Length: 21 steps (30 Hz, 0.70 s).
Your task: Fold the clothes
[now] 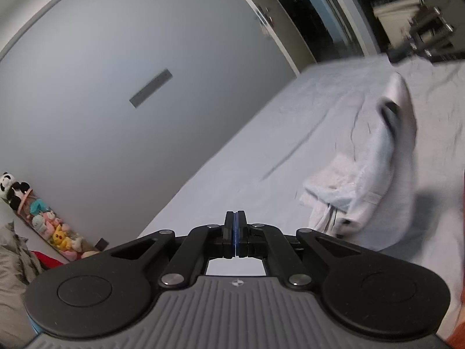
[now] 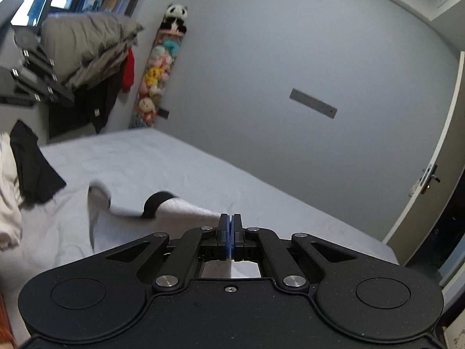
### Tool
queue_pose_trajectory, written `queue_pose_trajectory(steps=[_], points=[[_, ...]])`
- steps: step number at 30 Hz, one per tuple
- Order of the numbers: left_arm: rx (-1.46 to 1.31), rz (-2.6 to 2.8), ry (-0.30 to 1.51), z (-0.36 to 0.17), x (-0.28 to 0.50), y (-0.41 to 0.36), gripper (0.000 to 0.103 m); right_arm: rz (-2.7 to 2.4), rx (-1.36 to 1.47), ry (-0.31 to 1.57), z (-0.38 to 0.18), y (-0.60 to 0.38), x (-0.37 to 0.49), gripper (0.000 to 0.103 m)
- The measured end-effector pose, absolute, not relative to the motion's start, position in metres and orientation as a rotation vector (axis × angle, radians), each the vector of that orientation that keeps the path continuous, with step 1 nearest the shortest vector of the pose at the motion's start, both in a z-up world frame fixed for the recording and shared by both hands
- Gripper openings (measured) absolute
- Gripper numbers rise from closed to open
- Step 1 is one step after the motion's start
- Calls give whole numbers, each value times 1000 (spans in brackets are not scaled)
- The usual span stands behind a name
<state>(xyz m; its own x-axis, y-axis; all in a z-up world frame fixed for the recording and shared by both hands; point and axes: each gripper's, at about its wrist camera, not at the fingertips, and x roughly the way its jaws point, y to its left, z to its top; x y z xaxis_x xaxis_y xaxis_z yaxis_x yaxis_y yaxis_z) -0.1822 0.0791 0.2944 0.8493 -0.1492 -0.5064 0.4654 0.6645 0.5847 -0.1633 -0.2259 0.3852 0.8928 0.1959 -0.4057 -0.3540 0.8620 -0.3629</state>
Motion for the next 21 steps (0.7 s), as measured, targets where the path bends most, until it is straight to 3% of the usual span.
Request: queue_pose_trajectory(steps=[5, 10, 13, 18, 21], points=[[782, -457, 531, 257, -173, 72, 3, 244, -425, 493, 359, -242, -128, 0], [936, -699, 607, 198, -167, 54, 12, 285, -347, 639, 328, -259, -112, 0], [1077, -808, 631, 156, -175, 45, 12, 316, -366, 692, 309, -259, -116, 0], [1340, -968, 578, 100, -207, 35, 15, 351, -370, 770, 284, -257, -126, 1], [1496, -1072, 512, 74, -219, 29, 24, 368, -339, 799, 275, -258, -127, 2]])
